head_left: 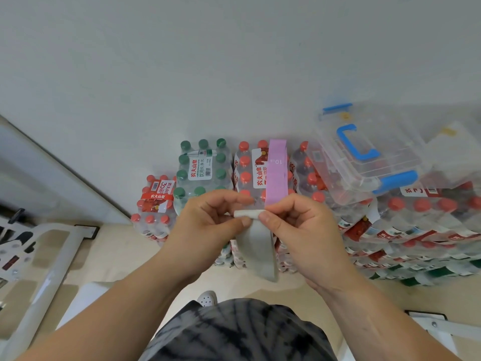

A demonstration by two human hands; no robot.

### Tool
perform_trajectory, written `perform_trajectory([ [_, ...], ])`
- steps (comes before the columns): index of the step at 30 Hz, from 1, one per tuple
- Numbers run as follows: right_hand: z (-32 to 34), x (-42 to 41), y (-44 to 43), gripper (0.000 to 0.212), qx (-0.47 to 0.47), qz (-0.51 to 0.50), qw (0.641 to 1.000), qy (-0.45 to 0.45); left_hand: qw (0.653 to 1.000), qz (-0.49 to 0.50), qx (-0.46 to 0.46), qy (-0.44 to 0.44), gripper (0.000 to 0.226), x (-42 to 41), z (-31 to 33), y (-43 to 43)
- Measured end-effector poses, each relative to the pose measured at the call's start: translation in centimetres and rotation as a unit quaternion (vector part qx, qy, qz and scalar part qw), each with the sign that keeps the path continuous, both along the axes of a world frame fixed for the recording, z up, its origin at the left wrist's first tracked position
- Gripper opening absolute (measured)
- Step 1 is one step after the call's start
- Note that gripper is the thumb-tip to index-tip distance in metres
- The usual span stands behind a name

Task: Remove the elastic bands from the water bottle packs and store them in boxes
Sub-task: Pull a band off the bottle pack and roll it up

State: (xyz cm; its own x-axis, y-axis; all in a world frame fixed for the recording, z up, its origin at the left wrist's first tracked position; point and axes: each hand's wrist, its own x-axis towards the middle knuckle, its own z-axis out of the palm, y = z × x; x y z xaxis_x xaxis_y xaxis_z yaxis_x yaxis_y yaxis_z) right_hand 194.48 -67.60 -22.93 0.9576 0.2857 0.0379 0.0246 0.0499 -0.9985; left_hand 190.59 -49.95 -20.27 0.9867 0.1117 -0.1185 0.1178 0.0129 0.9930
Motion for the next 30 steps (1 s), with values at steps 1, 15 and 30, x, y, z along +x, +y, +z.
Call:
perform_trajectory([
  [1,0.0,0.0,-0.1,0.019,0.001,-0.004,1.0,-0.001,1.0,-0.004,-0.005,0.005,0.033,0.0,0.0,0.0],
  [15,0.3,-0.2,-0.4,0.016,0.041,-0.019,0.999,0.018,0.999,0.04,0.013,-0.013,0.027,0.7,0.4,-0.9],
  [30,1.0,1.5,-0.3,0.02,0.07,-0.038,0.996,0.04,0.999,0.022,0.039,-0.026,0.015,2.3,0.7,-0.9],
])
